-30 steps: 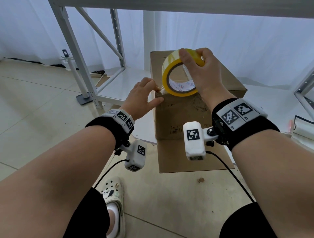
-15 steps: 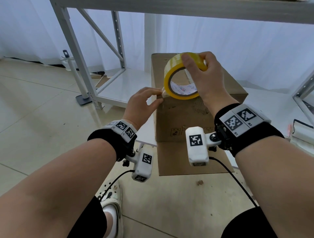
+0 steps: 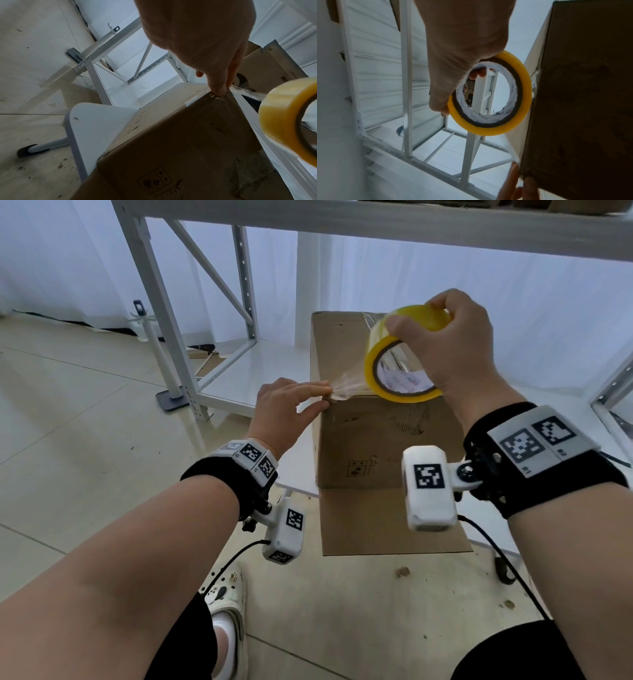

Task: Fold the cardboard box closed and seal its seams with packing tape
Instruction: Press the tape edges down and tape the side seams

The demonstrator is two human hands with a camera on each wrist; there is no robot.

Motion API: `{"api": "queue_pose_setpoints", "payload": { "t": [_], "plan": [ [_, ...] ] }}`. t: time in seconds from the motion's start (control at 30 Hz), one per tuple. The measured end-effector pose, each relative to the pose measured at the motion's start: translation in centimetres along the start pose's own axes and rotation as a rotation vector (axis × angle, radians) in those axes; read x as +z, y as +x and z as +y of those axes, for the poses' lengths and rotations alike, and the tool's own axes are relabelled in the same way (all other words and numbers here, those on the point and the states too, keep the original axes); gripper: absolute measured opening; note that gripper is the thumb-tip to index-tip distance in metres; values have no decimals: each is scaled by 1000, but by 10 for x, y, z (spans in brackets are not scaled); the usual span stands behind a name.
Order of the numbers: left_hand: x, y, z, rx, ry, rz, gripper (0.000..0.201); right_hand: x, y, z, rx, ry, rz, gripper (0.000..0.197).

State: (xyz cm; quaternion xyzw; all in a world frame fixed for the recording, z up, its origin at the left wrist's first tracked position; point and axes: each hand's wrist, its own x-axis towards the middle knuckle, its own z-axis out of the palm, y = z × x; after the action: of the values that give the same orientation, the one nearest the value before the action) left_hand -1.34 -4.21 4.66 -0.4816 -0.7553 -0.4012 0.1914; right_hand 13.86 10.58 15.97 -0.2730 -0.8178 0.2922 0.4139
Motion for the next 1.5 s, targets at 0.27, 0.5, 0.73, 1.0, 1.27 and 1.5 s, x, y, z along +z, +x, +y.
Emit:
{"api": "queue_pose_setpoints", "payload": {
  "t": [0.27, 0.5, 0.73, 1.0, 1.27, 1.5],
  "plan": [
    [1, 1, 14, 74, 184, -120, 32, -5, -7, 12, 45, -21, -28, 46],
    [4, 1, 15, 60, 143, -144, 31, -5, -10, 7, 39, -61, -48, 51],
    [-2, 15, 23, 118, 123, -229, 29, -5, -10, 6, 49, -85, -48, 52],
    [-7, 6, 20, 295, 125, -201, 32, -6, -9, 8, 59, -96, -45, 50],
    [-6, 7, 31, 109, 231, -296, 40, -7, -8, 5, 54, -120, -73, 48],
    [-6, 7, 32, 153, 184, -193, 33, -8, -3, -19, -14, -169, -91, 50]
  ]
}}
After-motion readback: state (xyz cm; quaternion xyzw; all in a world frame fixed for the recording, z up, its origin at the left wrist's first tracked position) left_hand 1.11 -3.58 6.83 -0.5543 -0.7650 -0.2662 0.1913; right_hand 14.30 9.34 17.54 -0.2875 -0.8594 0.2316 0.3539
